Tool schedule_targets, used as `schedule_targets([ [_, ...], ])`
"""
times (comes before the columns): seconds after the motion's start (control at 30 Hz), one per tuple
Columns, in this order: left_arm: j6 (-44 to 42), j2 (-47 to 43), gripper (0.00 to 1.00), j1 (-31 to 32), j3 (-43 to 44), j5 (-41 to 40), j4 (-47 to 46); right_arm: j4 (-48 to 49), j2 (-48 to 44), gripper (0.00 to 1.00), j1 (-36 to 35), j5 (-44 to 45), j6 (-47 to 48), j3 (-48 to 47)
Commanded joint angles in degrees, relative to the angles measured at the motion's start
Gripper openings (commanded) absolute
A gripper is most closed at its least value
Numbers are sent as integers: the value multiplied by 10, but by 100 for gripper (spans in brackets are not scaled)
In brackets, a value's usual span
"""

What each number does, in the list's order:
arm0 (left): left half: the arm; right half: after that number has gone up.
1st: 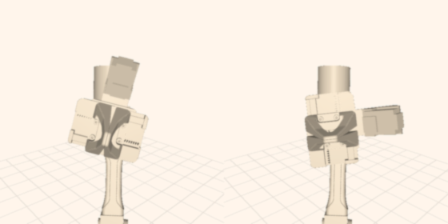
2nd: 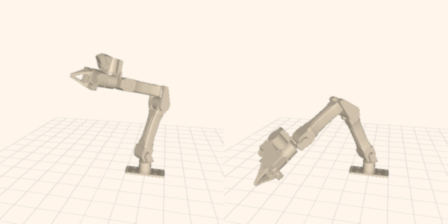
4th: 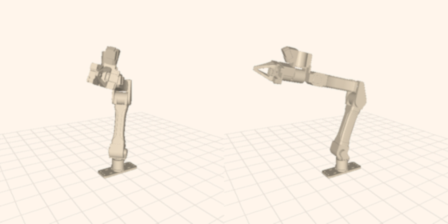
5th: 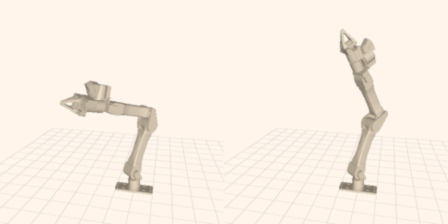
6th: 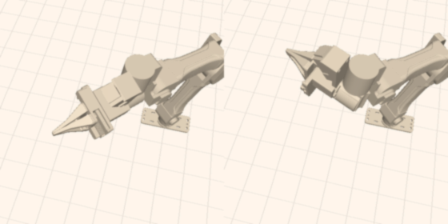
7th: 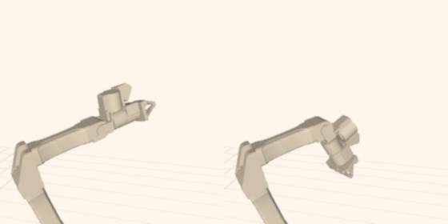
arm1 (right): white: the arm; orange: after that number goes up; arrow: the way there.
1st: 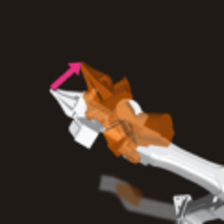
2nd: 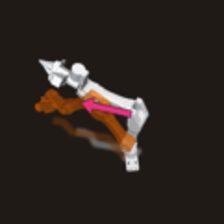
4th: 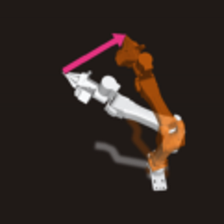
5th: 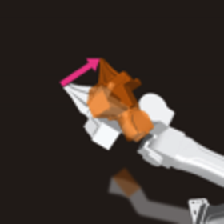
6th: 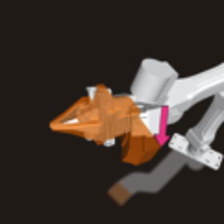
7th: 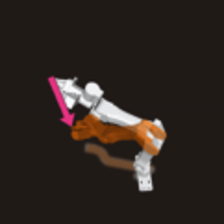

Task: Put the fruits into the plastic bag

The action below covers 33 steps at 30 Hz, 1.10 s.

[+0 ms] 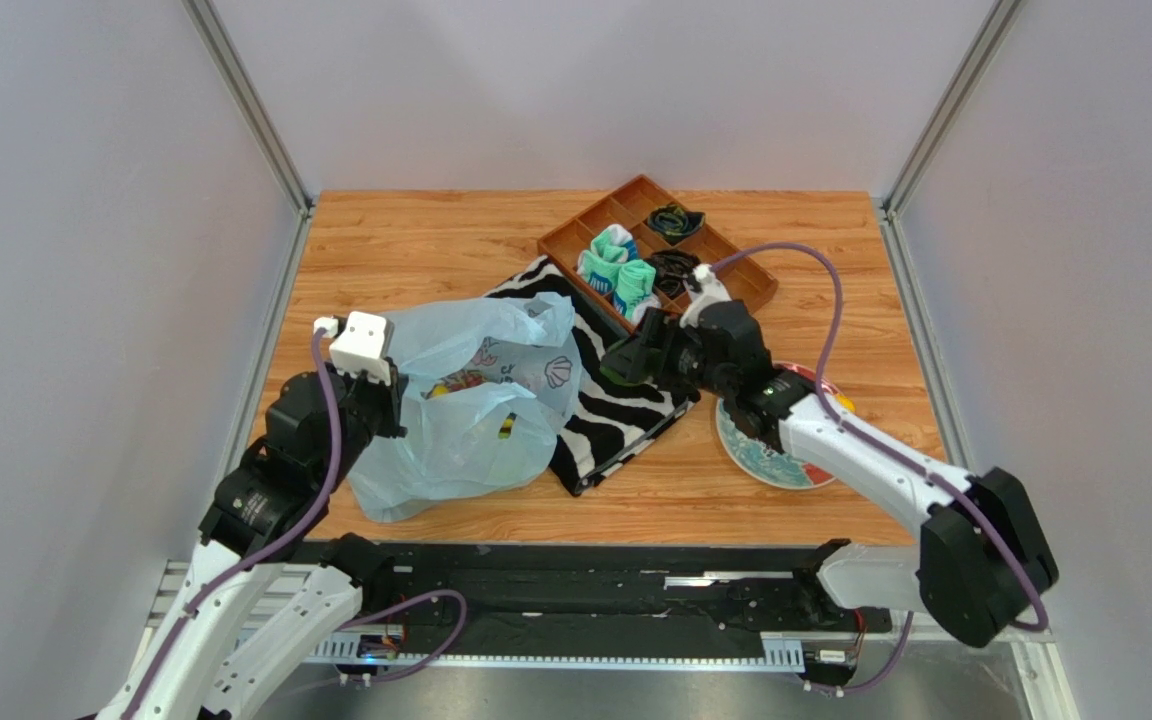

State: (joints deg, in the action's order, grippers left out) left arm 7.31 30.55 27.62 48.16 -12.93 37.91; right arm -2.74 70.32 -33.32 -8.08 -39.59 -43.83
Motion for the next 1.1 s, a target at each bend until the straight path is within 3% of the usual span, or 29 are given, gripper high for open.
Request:
schedule_targets([
  [0.0,-6,5,0,1,2,3,-11,82,83,23,-47,-29,35,-104],
  [0.33,-7,7,0,1,1,4,-11,39,296,23,-169,-137,58,-297],
  [0.67,-7,7,0,1,2,3,-10,-4,391,26,-225,-195,73,-382],
  [0.87,-7,6,0,1,1,3,-10,-16,409,37,-230,-215,82,-394],
  [1.07,-6,5,0,1,1,3,-9,-41,416,63,-239,-212,110,-409],
])
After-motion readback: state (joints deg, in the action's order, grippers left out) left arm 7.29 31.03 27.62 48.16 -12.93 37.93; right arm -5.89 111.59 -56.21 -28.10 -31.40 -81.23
